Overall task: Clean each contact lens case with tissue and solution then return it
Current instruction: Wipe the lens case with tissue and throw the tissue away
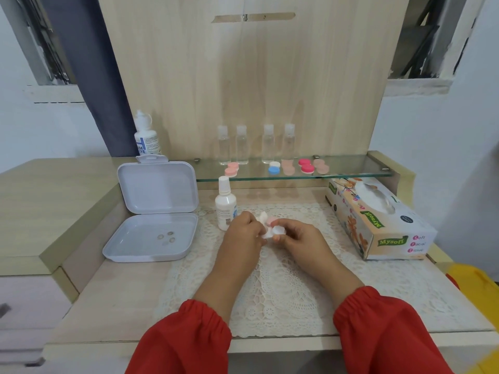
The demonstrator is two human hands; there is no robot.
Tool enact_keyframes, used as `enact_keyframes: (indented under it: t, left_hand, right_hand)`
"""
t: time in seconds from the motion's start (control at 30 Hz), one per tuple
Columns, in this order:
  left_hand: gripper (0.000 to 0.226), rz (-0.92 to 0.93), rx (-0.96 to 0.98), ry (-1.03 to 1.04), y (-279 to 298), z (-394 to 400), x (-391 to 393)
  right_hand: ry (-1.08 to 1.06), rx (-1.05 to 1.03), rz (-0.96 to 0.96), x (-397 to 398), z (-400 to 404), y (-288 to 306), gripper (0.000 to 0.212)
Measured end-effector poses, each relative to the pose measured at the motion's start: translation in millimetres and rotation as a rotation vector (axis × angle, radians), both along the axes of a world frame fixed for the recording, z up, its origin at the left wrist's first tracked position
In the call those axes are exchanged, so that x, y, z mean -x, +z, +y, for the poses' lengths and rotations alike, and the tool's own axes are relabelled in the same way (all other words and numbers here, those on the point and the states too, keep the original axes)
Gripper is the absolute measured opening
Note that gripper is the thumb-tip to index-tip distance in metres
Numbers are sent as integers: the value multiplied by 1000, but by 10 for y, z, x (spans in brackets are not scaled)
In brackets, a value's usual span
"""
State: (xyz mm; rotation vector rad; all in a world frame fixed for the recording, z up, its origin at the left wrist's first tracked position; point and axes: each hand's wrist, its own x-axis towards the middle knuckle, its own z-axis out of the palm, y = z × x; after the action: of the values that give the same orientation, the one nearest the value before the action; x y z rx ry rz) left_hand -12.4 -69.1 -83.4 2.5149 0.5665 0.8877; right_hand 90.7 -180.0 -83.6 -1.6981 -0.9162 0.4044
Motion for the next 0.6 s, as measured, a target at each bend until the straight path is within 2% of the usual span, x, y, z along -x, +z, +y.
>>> enact_keyframes:
  t: [0.1,0.3,0.5,0.6]
  left_hand:
    - [12,30,154,11,6,7,28]
    - [33,-88,598,55,53,38,170]
    - [17,-160,691,110,96,53,283]
    - [19,-189,747,142,135,48,394]
  right_hand:
    - [1,123,-151,8,4,6,27]
    - [-22,202,-322,-22,40,-7,26]
    - [-45,282,-367,-7,40,4,44]
    - [-88,200,-280,38,4,23,47]
